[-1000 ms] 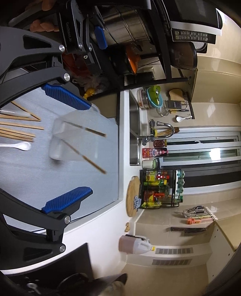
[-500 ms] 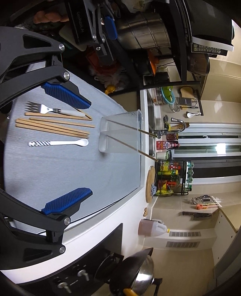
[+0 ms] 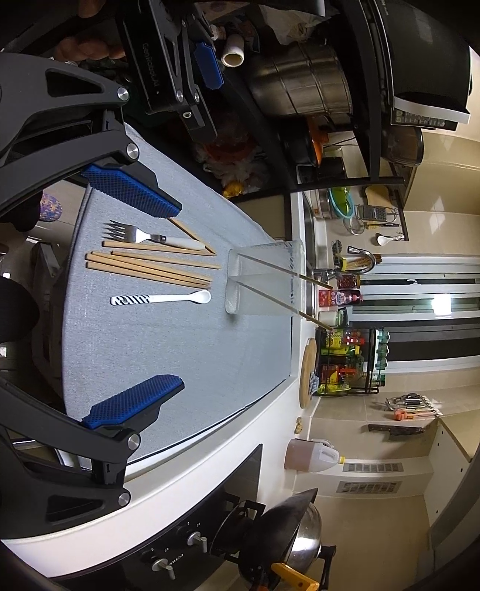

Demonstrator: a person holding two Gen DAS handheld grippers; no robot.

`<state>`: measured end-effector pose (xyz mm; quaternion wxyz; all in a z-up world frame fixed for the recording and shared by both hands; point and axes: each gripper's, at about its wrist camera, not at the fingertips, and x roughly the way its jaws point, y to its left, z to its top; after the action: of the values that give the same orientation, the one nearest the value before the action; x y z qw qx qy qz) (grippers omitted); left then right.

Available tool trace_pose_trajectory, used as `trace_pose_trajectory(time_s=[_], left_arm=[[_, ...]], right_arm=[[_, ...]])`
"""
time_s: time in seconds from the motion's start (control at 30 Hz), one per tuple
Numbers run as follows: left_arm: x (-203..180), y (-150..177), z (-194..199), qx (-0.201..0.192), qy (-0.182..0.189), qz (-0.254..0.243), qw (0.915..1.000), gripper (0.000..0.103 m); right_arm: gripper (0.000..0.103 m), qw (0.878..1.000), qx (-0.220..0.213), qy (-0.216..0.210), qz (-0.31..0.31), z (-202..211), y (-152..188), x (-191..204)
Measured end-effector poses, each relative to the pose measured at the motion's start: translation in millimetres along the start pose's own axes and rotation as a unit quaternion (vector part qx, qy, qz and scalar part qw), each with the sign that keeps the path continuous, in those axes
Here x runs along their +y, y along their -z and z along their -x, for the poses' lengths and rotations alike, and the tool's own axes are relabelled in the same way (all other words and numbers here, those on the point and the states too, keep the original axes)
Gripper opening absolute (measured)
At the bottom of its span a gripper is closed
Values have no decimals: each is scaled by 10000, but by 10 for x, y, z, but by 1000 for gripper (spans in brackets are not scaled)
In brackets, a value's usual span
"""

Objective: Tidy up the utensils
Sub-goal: 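Withdraw both open grippers back toward the remaining utensils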

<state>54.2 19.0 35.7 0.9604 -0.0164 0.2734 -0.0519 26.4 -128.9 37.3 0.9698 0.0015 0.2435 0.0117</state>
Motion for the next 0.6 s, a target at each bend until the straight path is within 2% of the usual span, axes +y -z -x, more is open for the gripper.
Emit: trace_pose_trajectory(time_s=[0.6], left_arm=[[-46,104,-63,134,61,-55,9999,92]], right_arm=[[86,9999,77,50,-95,-50,85,-59]])
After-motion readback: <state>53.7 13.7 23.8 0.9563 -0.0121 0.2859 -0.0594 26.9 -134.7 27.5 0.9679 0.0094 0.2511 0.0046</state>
